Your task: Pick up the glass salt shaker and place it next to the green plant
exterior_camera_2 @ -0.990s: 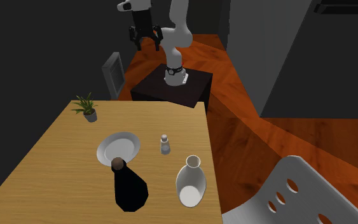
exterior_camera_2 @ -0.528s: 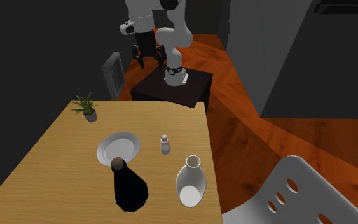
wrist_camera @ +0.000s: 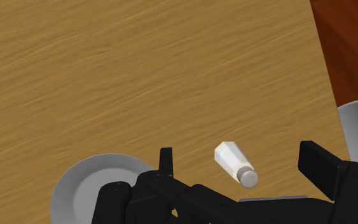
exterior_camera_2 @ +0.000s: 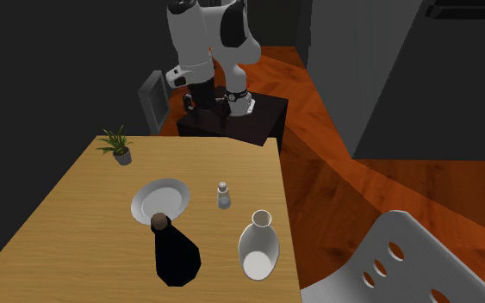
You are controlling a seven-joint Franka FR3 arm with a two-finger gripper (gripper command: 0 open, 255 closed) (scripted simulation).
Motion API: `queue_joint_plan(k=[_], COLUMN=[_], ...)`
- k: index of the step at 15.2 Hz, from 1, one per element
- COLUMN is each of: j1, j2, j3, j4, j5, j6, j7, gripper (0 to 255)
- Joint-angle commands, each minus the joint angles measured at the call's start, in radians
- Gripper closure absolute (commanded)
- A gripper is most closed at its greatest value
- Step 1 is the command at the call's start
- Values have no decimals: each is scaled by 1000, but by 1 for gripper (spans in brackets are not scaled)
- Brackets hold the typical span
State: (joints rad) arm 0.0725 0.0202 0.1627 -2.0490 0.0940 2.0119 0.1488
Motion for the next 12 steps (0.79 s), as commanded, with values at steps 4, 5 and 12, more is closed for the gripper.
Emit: queue_joint_plan(k=[4,5,12], j1=[25,32,86], j2=[203,245,545], j3=[12,13,5], j4=[145,178,457], j5=[-39,-47,-91], j6=[16,15,-24], j7=[69,82,161], gripper=[0,0,0])
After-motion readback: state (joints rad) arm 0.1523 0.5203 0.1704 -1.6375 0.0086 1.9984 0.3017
